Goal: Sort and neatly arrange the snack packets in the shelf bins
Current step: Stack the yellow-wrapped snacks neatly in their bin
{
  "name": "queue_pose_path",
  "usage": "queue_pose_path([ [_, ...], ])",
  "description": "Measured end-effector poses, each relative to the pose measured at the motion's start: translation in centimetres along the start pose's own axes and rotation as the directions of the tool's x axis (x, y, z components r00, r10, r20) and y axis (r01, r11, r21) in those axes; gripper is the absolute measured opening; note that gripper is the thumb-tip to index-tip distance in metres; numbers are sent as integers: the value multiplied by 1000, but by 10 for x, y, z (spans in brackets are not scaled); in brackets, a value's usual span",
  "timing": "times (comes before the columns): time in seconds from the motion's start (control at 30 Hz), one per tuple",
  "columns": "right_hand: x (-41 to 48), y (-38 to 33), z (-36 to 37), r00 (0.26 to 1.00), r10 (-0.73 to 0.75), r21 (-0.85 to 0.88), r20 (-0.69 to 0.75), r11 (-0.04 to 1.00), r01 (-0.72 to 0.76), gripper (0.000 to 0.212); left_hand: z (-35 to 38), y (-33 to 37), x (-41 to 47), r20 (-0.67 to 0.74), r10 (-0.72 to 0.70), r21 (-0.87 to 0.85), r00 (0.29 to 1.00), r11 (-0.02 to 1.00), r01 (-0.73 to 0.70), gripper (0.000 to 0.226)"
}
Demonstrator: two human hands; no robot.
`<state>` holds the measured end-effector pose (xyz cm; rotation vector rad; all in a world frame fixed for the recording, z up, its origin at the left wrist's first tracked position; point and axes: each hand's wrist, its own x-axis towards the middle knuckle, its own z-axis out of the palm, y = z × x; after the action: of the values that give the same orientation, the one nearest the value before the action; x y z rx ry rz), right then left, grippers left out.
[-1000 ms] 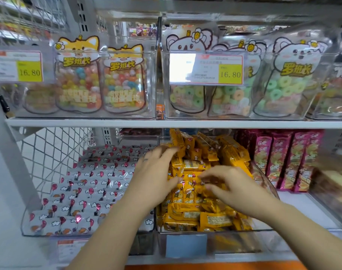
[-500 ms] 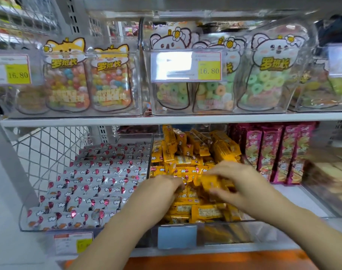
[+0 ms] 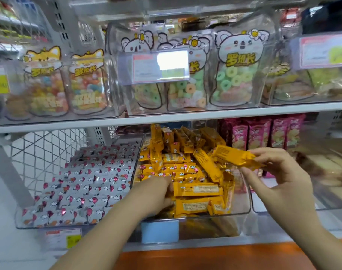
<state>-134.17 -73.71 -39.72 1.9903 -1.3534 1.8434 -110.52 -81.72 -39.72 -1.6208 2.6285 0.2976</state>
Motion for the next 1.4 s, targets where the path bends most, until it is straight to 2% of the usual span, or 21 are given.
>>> queue_pose_path([
  [0.07,-3,11,1,994,-36,-134,106,990,50,17,-2,1,3,-18,-3,-138,1000,990,1,21],
  [0.13,-8,26,5,958,-2,-261,288,962,80,23,-2,7,5,-18,6,-240,1000,971,-10,22],
  [0.23,-14,36,7,877,77,-395,474,909,133,28,5,19,8,-2,27,-216,1000,976,-27,25],
  [0.3,-13,30,3,860,125,-460,495,877,138,25,8,21,8,-9,26,-168,1000,985,-27,29],
  [0.37,-11,22,-1,872,138,-459,470,882,108,20,5,16,4,4,29,-160,1000,987,-28,35],
  [0.5,-6,4,3,890,88,-357,448,930,88,18,-13,-5,-9,-36,63,-133,997,989,-67,32],
  [0.57,-4,-7,15,857,47,-277,514,954,114,12,-22,-15,-15,-77,91,-128,993,987,-101,34],
  [0.7,1,-24,48,751,33,-199,660,971,132,13,-28,-30,-27,-253,125,-193,959,965,-177,32],
  [0.83,15,-34,93,621,51,-202,782,964,175,24,-20,-45,-37,-481,70,-276,874,934,-227,25],
  [0.93,19,-36,124,471,179,-325,864,912,249,32,-7,-58,-40,-573,6,-322,820,918,-232,22],
  [1.0,16,-32,135,371,292,-414,882,855,312,35,0,-64,-42,-578,8,-320,816,917,-236,22],
  [1.07,12,-27,140,321,370,-473,872,806,356,35,4,-69,-44,-573,41,-286,818,926,-246,22],
  [1.27,7,-28,154,348,371,-500,861,740,450,22,4,-81,-39,-554,43,-317,831,913,-259,23],
  [1.4,4,-28,154,366,325,-480,872,715,509,28,6,-80,-36,-554,41,-319,831,912,-258,23],
])
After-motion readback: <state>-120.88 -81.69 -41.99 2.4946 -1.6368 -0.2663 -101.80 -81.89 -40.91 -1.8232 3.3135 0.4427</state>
